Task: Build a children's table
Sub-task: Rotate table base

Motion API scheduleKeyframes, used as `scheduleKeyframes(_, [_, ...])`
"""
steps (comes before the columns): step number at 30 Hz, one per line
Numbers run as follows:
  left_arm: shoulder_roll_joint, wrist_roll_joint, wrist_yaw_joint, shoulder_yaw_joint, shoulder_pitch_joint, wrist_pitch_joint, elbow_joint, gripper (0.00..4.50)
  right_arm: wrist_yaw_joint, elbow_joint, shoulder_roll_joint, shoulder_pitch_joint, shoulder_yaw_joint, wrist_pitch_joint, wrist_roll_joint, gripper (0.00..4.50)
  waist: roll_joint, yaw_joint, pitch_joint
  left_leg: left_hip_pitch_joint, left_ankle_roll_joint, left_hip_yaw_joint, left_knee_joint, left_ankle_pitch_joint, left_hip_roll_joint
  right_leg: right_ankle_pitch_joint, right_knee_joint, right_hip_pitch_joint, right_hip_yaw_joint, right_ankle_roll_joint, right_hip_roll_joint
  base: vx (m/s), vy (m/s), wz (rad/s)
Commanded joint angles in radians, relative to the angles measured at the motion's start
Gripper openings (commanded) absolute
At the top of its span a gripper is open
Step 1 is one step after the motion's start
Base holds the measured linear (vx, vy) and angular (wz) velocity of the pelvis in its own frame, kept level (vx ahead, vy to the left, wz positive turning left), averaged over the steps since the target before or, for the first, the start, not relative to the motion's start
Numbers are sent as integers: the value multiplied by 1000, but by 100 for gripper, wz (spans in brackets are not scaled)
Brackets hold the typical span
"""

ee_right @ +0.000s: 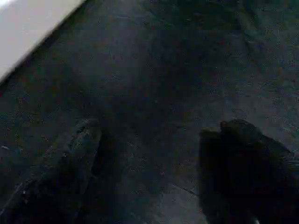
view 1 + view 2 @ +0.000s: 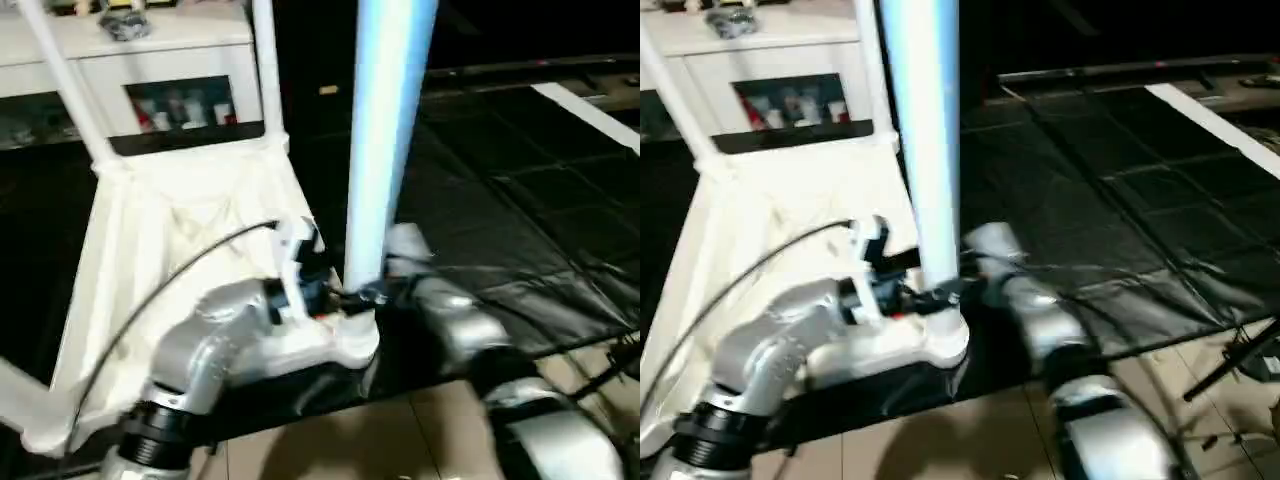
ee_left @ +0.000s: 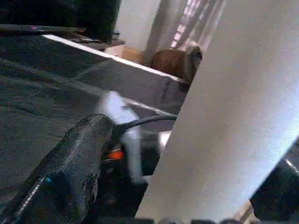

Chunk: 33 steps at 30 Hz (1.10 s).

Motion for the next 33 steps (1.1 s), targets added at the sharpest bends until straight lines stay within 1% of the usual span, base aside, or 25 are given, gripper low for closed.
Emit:
scheduleKeyframes(1, [22, -18, -2, 38, -14, 0, -5, 441, -30, 26, -17, 19, -16, 15, 4, 450, 0, 4, -60, -10, 31, 20, -68, -193, -12, -188, -68, 65, 36, -229, -30, 0, 0, 0])
scheduleKeyframes(3, [29, -20, -1, 44, -13, 0, -6, 441, -36, 28, -23, 21, -22, 16, 5, 450, 2, 6, -59, -7, 31, 21, -69, -205, -11, -216, -70, 61, 36, -224, -30, 0, 0, 0])
scheduleKeyframes(5, [62, 10, 19, 48, -13, 2, 13, 441, -23, 21, -36, 26, -42, 12, 20, 450, 0, 6, -58, -8, 32, 20, -70, -213, -11, -226, -71, 60, 36, -216, -28, 0, 0, 0])
scheduleKeyframes(6, [85, 43, 38, 44, -15, 5, 30, 441, -12, 12, -43, 29, -50, 9, 26, 450, 0, 6, -59, -7, 32, 20, -70, -216, -11, -228, -70, 60, 35, -213, -28, 0, 0, 0])
scheduleKeyframes(7, [128, 104, 48, 27, -16, -12, 56, 441, 7, -7, -57, 35, -51, 3, 26, 450, -5, 5, -58, -9, 35, 19, -71, -216, -12, -235, -72, 62, 35, -205, -27, 0, 0, 0])
scheduleKeyframes(8, [154, 132, 42, 16, -13, -20, 65, 441, 29, -24, -66, 41, -51, 2, 28, 450, -2, 5, -57, -10, 36, 18, -71, -218, -14, -250, -72, 62, 34, -196, -27, 0, 0, 0])
scheduleKeyframes(10, [180, 156, 40, 10, -9, -20, 70, 441, 51, -46, -77, 49, -53, 5, 32, 450, -4, 4, -57, -11, 36, 18, -70, -212, -15, -265, -75, 63, 34, -183, -27, 0, 0, 0])
scheduleKeyframes(12, [206, 184, 51, 0, -4, -11, 68, 441, 93, -84, -90, 63, -50, 13, 41, 450, -3, 4, -58, -10, 37, 18, -69, -202, -14, -256, -73, 62, 34, -184, -26, 0, 0, 0])
scheduleKeyframes(13, [228, 204, 57, -10, 3, -2, 62, 441, 134, -121, -104, 77, -46, 22, 50, 450, -1, 5, -60, -9, 40, 19, -68, -192, -12, -238, -71, 61, 34, -192, -26, 0, 0, 0])
scheduleKeyframes(14, [277, 221, 38, -39, 25, 12, 36, 441, 223, -203, -130, 111, -27, 47, 71, 450, -3, 8, -62, -12, 48, 17, -67, -173, -11, -207, -66, 63, 35, -199, -27, 0, 0, 0])
scheduleKeyframes(15, [277, 221, 38, -39, 25, 12, 36, 441, 223, -203, -130, 111, -27, 47, 71, 450, -3, 9, -62, -13, 54, 17, -68, -168, -11, -193, -65, 64, 35, -202, -26, 0, 0, 0])
scheduleKeyframes(16, [324, 228, 5, -69, 55, 30, -1, 441, 313, -302, -161, 155, -7, 83, 99, 450, -5, 11, -62, -9, 68, 17, -67, -158, -9, -165, -64, 63, 35, -209, -24, 0, 0, 0])
scheduleKeyframes(17, [334, 227, -3, -75, 62, 37, -11, 441, 337, -331, -171, 168, -2, 94, 108, 450, -2, 13, -63, -11, 71, 16, -67, -148, -6, -150, -59, 64, 36, -215, -27, 0, 0, 0])
scheduleKeyframes(18, [343, 227, -8, -82, 70, 51, -23, 441, 374, -377, -190, 189, 9, 105, 118, 450, -4, 14, -61, -11, 77, 18, -68, -138, -7, -144, -62, 61, 35, -227, -26, 0, 0, 0])
scheduleKeyframes(20, [346, 225, -10, -85, 81, 78, -37, 441, 444, -461, -227, 228, 25, 132, 134, 450, -2, 21, -59, -10, 77, 21, -68, -149, -7, -161, -63, 59, 36, -237, -26, 0, 0, 0])
scheduleKeyframes(21, [343, 226, -7, -85, 85, 91, -42, 441, 475, -499, -243, 245, 32, 145, 144, 450, 1, 25, -57, -8, 74, 21, -68, -160, -7, -177, -66, 60, 36, -232, -26, 0, 0, 0])
scheduleKeyframes(22, [340, 228, -3, -85, 87, 88, -43, 441, 485, -515, -250, 252, 35, 150, 148, 450, -2, 29, -57, -8, 72, 21, -68, -167, -6, -189, -68, 60, 37, -225, -27, 0, 0, 0])
scheduleKeyframes(23, [330, 224, 10, -82, 95, 91, -47, 441, 519, -577, -272, 278, 42, 173, 158, 450, -2, 32, -54, -7, 62, 21, -71, -192, -7, -239, -74, 58, 37, -210, -29, 0, 0, 0])
scheduleKeyframes(24, [328, 223, 12, -83, 99, 87, -49, 441, 535, -607, -283, 292, 46, 183, 161, 450, -2, 32, -54, -7, 62, 21, -71, -192, -7, -239, -74, 58, 37, -210, -29, 0, 0, 0])
scheduleKeyframes(25, [324, 219, 20, -82, 103, 95, -51, 441, 550, -638, -294, 306, 50, 200, 168, 450, -7, 35, -52, -8, 56, 20, -73, -206, -7, -277, -78, 59, 39, -187, -28, 0, 0, 0])
scheduleKeyframes(27, [326, 215, 28, -86, 106, 106, -55, 416, 567, -687, -307, 326, 54, 229, 177, 450, -10, 34, -52, -10, 53, 18, -75, -210, -9, -311, -82, 59, 38, -169, -28, 0, 0, 0])
scheduleKeyframes(28, [327, 217, 28, -87, 107, 110, -56, 416, 571, -707, -312, 333, 56, 241, 181, 450, -10, 33, -52, -11, 50, 17, -75, -212, -8, -326, -83, 57, 38, -161, -29, 0, 0, 0])
scheduleKeyframes(29, [327, 217, 28, -87, 107, 110, -56, 408, 571, -707, -312, 333, 56, 241, 181, 450, -11, 33, -52, -12, 50, 16, -75, -210, -9, -327, -83, 58, 37, -157, -29, 0, 0, 0])
scheduleKeyframes(30, [328, 219, 28, -88, 108, 116, -59, 385, 574, -724, -314, 339, 57, 252, 185, 450, -13, 30, -53, -12, 50, 16, -75, -204, -9, -324, -83, 57, 37, -156, -29, 0, 0, 0])
scheduleKeyframes(33, [325, 248, 28, -103, 100, 93, -41, 365, 604, -776, -333, 355, 66, 274, 198, 450, -15, 31, -54, -12, 56, 16, -73, -185, -8, -299, -82, 56, 38, -160, -28, 0, 0, 0])
